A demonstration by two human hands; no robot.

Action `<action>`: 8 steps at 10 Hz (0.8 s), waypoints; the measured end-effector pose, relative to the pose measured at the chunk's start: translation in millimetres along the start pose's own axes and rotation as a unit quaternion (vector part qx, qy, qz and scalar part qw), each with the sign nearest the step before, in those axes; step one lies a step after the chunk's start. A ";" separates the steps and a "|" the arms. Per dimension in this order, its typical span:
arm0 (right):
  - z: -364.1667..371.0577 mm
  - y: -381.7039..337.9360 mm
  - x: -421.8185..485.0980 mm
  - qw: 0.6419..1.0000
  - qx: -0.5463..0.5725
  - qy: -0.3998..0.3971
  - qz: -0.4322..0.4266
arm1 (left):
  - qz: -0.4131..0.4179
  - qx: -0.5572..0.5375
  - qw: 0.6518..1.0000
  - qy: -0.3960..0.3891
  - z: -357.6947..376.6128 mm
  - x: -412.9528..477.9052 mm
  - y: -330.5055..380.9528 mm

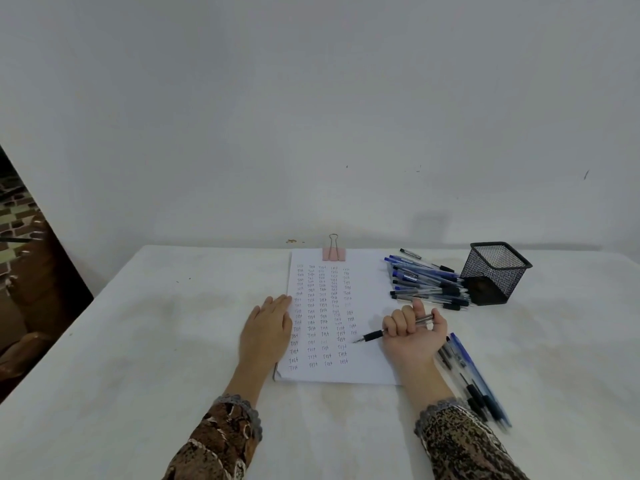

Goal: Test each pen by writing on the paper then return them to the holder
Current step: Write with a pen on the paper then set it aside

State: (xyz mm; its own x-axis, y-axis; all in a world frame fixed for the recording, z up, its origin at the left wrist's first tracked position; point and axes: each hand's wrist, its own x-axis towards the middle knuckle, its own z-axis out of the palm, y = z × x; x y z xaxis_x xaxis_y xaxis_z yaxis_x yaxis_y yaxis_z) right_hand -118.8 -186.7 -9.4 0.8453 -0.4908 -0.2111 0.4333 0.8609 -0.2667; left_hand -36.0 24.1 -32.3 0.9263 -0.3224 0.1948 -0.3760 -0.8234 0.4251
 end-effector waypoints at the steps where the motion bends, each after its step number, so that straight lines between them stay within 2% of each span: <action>1: 3.1 -1.5 -0.5 1.000 -0.001 -0.015 0.009 | -0.004 0.003 1.000 -0.001 -0.1 0.4 0.5; 2: 6.4 -0.4 2.3 0.998 -0.039 -0.041 0.000 | -0.006 0.005 1.000 -0.002 -0.1 0.7 0.9; 4: 9.9 3.8 7.6 0.990 -0.132 -0.009 0.038 | -0.005 0.003 1.000 -0.005 -0.1 1.1 0.9; 6: 9.6 1.8 6.0 0.981 -0.184 -0.030 0.056 | -0.007 0.002 1.000 -0.005 0.4 1.3 0.7; 7: 10.0 2.0 5.2 0.958 -0.260 -0.078 0.088 | -0.006 0.003 1.000 -0.002 0.5 1.3 1.0; 8: 10.8 5.6 0.6 0.896 -0.428 -0.120 0.025 | -0.007 -0.002 1.000 -0.002 0.0 0.9 1.0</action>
State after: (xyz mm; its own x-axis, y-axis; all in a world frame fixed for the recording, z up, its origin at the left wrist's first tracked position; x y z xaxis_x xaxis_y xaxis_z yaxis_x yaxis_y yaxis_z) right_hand -112.5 -180.7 -0.9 0.9447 -0.3220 -0.0620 0.0815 0.4135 -0.9069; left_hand -35.6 23.0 -31.7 0.9316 -0.3132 0.1844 -0.3630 -0.8261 0.4310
